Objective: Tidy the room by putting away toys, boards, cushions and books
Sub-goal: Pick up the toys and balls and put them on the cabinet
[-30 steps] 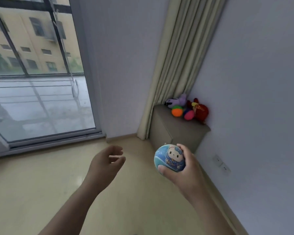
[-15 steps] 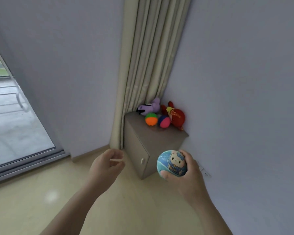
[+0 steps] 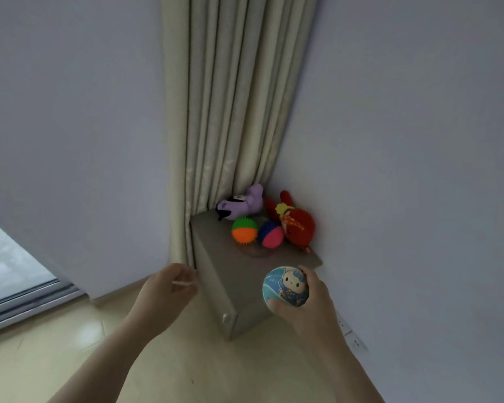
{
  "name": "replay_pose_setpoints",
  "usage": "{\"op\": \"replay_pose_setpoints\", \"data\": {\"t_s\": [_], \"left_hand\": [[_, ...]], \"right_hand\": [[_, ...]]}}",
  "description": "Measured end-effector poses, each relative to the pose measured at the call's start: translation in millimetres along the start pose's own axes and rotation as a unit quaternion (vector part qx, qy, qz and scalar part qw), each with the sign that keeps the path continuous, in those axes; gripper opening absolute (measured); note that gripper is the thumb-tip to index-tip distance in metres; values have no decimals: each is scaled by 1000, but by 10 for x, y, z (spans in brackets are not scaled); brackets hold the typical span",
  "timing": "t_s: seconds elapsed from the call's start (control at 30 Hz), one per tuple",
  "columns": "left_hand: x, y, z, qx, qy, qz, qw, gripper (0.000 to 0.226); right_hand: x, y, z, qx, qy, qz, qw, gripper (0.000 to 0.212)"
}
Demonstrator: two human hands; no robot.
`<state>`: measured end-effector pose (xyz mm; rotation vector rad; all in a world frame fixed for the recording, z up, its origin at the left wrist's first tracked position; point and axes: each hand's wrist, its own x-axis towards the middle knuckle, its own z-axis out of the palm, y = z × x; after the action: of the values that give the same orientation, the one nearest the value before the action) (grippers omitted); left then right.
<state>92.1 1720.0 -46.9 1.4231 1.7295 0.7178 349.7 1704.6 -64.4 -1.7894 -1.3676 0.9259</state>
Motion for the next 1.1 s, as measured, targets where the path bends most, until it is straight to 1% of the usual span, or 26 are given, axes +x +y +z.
{"op": "replay_pose_setpoints", "data": {"t_s": [0.23,0.3,0.53,0.6,0.7,0.8,0.97,1.1], "left_hand": [[832,-94,132,11,-13,-43,999,17],[1124,-165,173,20,-27,-48,998,17],[1968,-476,129,43,-66,-91,993,17],[2169,-537,109,53,-75,-106,990,18],[2464,-609,119,65,-93,-122,986,19],[2643,-663,110,57,-87,-136,985,20],[2891,-681,230,57,-82,-162,982,21],[3028,-676,451,53,-76,-175,980,22]], "right_hand": [[915,129,293,-11,-40,47,998,69],[1203,191,425,-14,-49,65,997,61],[2015,375,841,-45,-69,139,987,51],[2224,470,968,-64,-73,160,982,52],[2547,660,1146,-75,-82,198,974,65],[2828,861,1316,-72,-94,221,968,64],[3262,1380,1605,-84,-99,226,965,74],[3470,1445,1672,-123,-118,222,960,72]]}}
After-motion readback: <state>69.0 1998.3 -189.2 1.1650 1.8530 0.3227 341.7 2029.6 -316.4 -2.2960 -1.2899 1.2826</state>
